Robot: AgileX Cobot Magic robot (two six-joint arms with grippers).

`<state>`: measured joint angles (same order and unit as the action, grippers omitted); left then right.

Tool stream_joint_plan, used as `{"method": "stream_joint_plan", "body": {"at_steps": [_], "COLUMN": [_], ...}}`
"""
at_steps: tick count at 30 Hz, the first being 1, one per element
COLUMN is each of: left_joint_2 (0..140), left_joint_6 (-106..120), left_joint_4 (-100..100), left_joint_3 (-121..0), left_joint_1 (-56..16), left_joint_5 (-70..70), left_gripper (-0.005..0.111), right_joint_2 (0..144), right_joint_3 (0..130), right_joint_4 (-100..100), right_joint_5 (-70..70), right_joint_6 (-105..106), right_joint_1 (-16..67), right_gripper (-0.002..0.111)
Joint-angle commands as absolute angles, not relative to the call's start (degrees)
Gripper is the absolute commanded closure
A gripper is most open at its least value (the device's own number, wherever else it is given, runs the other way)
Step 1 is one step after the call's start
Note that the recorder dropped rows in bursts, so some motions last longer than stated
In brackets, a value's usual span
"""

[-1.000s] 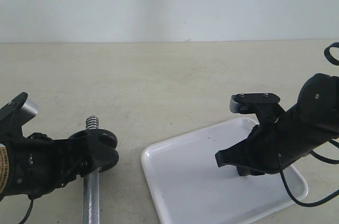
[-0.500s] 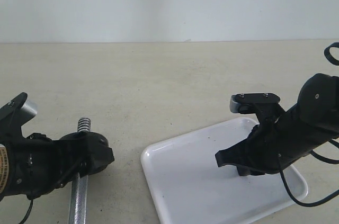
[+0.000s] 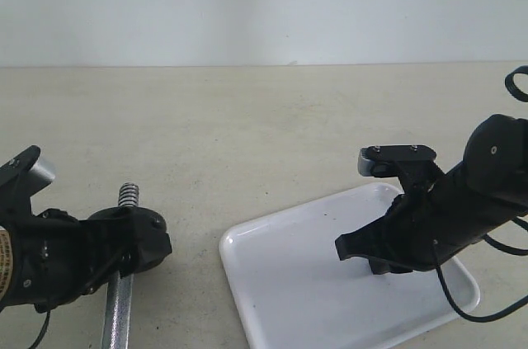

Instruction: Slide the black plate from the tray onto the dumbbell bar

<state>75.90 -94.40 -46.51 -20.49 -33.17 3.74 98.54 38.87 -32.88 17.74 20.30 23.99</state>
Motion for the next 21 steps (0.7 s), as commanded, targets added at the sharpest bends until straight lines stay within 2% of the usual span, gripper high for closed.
{"method": "stream_joint_plan", "body": {"at_steps": [1,12,21], "left_joint_2": [75.7,72.8,64.0], "left_joint_6": [-94.2,-94.2,-94.2], "left_joint_4": [-46.5,-46.3,-46.5], "left_joint_3": [-20.8,-20.8,-20.8], "left_joint_1": [-33.2,-33.2,-33.2], "left_joint_5": [5.6,8.5,2.9], "left_gripper": [0.031,0.031,0.031], "right_joint_2": [98.0,98.0,98.0], "right_joint_3": [38.7,38.7,38.7], "right_joint_4": [-32.7,-32.7,-32.7], "right_joint_5": [17.6,17.5,17.5], "right_joint_6": [20.9,21.1,21.1], "right_joint_1": [24.0,24.0,24.0], "right_gripper": [0.106,0.106,0.106]}}
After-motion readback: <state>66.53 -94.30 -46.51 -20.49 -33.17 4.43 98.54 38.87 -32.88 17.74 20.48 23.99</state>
